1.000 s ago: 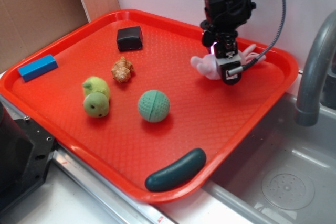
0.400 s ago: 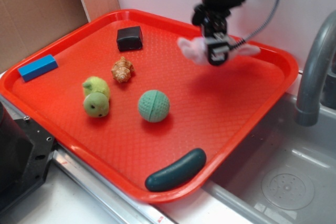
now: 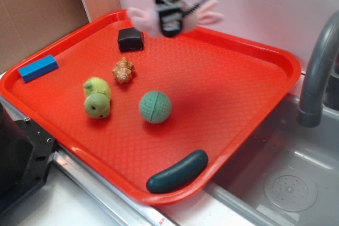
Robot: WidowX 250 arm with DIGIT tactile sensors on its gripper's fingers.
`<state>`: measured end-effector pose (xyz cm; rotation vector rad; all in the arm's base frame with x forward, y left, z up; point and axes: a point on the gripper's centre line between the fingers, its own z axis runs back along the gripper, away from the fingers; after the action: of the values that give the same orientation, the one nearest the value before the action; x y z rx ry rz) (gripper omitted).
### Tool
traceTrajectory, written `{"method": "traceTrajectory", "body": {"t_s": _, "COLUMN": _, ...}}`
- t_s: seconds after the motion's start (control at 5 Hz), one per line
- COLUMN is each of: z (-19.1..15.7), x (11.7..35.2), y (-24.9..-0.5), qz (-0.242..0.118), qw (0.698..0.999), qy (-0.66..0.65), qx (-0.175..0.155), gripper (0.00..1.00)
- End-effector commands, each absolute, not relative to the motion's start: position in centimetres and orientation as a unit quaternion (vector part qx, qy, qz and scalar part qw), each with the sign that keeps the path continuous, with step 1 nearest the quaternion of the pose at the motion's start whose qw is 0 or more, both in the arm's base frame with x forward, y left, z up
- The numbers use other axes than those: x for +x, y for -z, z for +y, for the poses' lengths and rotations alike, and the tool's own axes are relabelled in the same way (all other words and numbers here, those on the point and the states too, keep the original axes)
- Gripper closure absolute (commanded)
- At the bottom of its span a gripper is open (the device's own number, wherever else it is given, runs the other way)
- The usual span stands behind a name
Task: Grab the pink bunny.
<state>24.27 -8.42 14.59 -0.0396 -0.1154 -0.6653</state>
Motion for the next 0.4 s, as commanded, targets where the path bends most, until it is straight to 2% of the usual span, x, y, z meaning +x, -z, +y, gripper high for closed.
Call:
{"method": "traceTrajectory", "body": {"t_s": 0.0, "z": -5.0, "x": 20.3, "y": -17.1, "qz": -0.093, "qw": 0.983, "qy": 0.155, "qx": -0.042, "gripper": 1.0}}
{"method": "traceTrajectory", "body": {"t_s": 0.2, "z": -4.2, "x": 19.3, "y": -16.9, "qz": -0.054, "qw": 0.997, "qy": 0.027, "qx": -0.056, "gripper": 1.0}}
